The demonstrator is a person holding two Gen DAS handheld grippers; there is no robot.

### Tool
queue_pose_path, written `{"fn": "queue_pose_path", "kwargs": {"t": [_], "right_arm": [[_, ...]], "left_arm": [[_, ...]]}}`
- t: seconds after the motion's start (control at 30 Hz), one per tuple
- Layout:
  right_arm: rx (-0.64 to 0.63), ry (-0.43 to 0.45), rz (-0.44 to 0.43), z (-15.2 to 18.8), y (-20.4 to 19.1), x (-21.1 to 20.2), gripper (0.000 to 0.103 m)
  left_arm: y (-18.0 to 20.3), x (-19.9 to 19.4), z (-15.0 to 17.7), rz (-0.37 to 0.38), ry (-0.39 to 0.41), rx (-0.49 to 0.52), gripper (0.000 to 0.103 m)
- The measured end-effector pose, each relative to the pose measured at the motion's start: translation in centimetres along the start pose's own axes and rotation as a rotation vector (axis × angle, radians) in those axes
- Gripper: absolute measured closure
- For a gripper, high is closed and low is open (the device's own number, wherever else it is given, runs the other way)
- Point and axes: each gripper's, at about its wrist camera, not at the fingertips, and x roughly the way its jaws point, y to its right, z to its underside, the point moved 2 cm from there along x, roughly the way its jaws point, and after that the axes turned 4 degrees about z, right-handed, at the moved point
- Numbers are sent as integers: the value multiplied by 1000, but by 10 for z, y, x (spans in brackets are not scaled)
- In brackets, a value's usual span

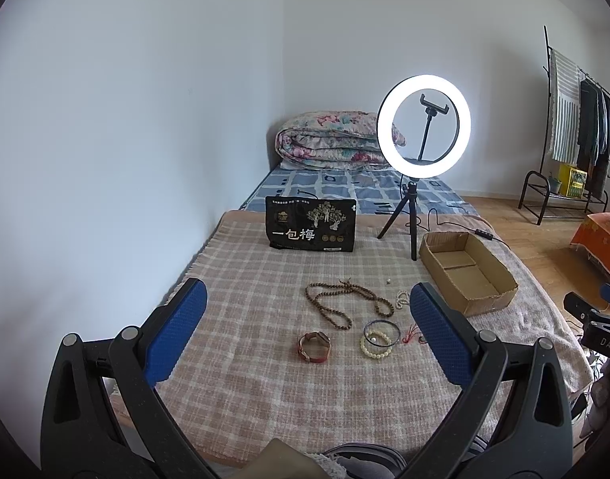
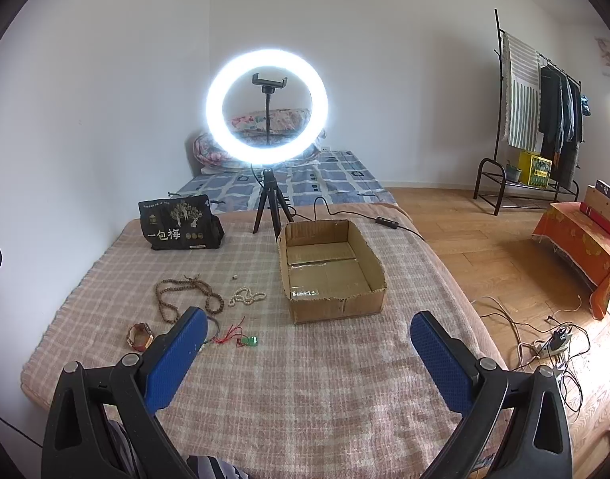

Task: Organize jewelry

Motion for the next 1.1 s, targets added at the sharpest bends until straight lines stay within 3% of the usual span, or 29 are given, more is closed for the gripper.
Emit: {"fn": "queue_pose_path", "kwargs": {"t": [1.1], "right_arm": [[-5, -22, 5, 4, -1, 1, 0]], "left_arm": [[1, -4, 2, 0, 7, 0, 0]]}}
